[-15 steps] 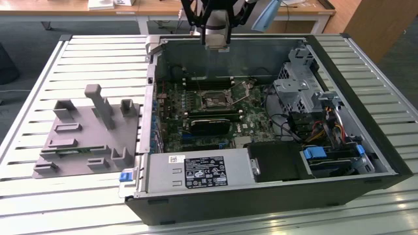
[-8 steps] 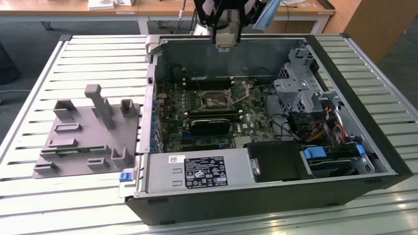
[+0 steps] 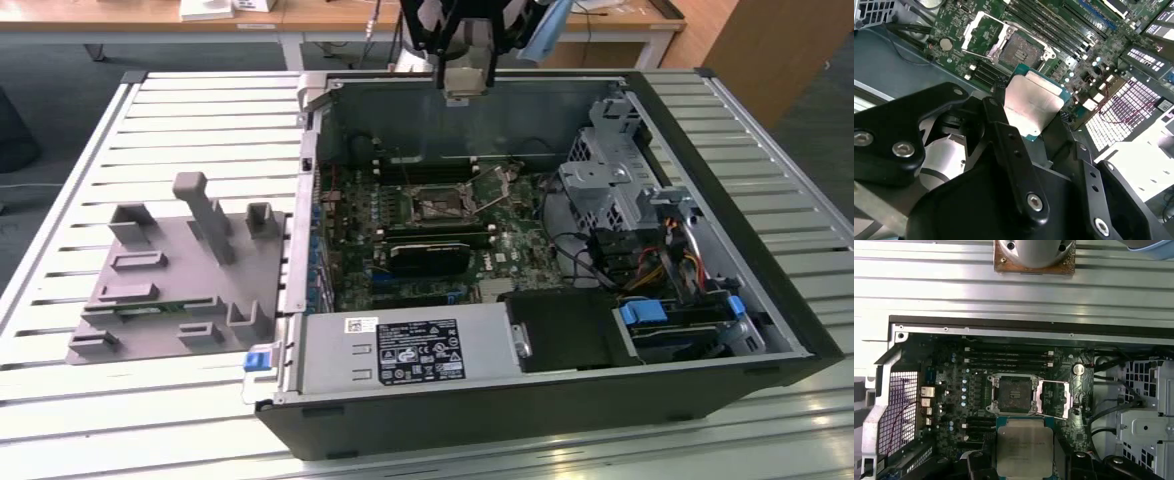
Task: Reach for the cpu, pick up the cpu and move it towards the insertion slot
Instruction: 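Pick up the cpu and move it towards the insertion slot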
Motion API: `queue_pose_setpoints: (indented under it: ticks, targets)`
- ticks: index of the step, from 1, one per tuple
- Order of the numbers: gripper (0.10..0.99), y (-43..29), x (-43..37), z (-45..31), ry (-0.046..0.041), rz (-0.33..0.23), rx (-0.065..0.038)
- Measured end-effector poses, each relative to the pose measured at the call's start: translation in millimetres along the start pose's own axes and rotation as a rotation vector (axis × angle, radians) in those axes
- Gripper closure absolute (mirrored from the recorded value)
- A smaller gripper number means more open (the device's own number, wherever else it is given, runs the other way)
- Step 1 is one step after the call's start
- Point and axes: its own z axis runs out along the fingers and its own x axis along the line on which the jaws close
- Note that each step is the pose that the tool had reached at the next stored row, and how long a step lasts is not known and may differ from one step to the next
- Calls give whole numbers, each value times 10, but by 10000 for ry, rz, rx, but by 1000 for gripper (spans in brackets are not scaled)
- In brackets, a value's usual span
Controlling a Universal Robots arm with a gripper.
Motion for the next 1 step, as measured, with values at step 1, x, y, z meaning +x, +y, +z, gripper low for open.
queue_pose_setpoints:
  ticks: [1]
  targets:
    - [545, 0, -1, 0, 0, -1, 0]
